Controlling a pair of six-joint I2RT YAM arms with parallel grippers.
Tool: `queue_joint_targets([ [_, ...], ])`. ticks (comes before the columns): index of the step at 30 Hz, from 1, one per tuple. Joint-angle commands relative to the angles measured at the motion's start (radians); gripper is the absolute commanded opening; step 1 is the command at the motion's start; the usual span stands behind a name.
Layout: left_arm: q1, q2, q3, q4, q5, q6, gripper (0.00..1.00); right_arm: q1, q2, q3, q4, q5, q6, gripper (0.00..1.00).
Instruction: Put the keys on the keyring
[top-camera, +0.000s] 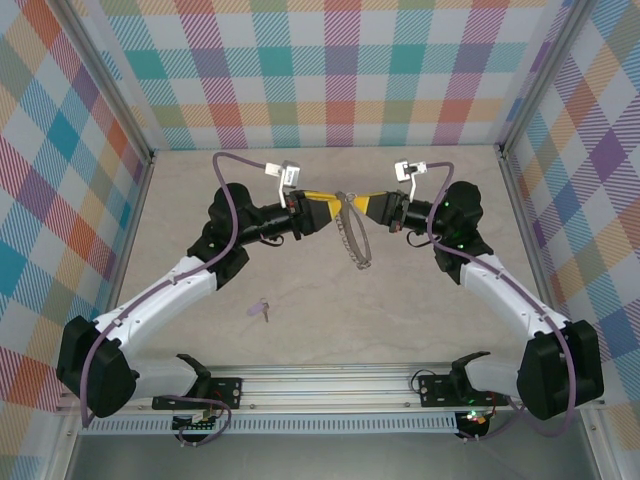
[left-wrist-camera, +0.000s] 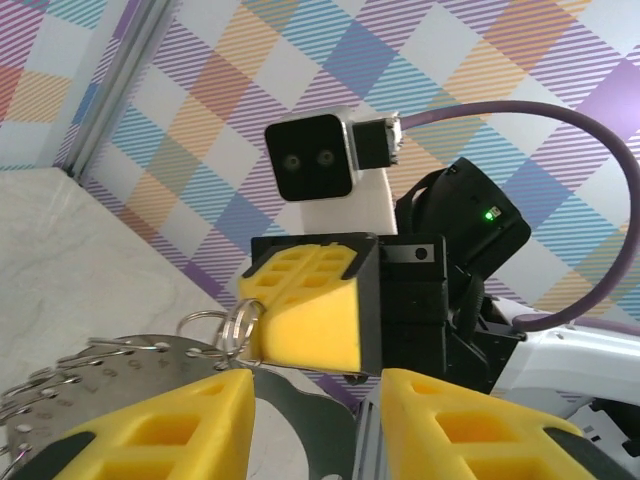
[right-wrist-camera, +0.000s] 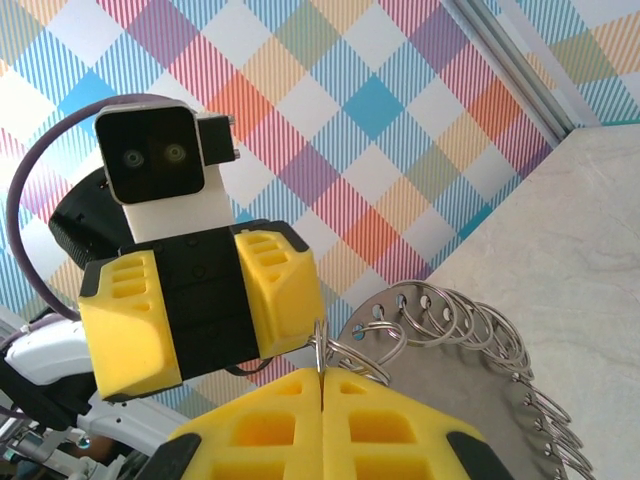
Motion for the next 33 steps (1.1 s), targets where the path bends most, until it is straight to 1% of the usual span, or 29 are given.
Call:
queue_joint_targets([
  [1, -0.016, 0.014, -0.007, 0.07, 0.003, -0.011, 0.37, 0.01, 0.013, 0.005, 0.093, 0.019, 0.05, 0.0],
  [9, -0.025, 0.051, 0.004, 0.093, 0.001, -0.017, 0.34, 0.018, 0.045, 0.006, 0.169, 0.015, 0.111, 0.0],
  [17, -0.027, 0.077, 0.011, 0.109, -0.013, -0.017, 0.33, 0.032, 0.045, 0.004, 0.171, 0.016, 0.109, 0.0],
  [20, -0.027, 0.073, 0.012, 0.084, -0.021, 0.007, 0.33, 0.035, 0.037, 0.002, 0.155, 0.021, 0.098, 0.0],
  [26, -0.027, 0.018, -0.003, -0.001, -0.089, 0.078, 0.33, 0.034, 0.019, 0.002, 0.103, 0.037, 0.062, 0.0],
  [33, -0.026, -0.02, -0.02, -0.047, -0.126, 0.114, 0.33, 0.034, 0.019, -0.004, 0.102, 0.043, 0.062, 0.0],
])
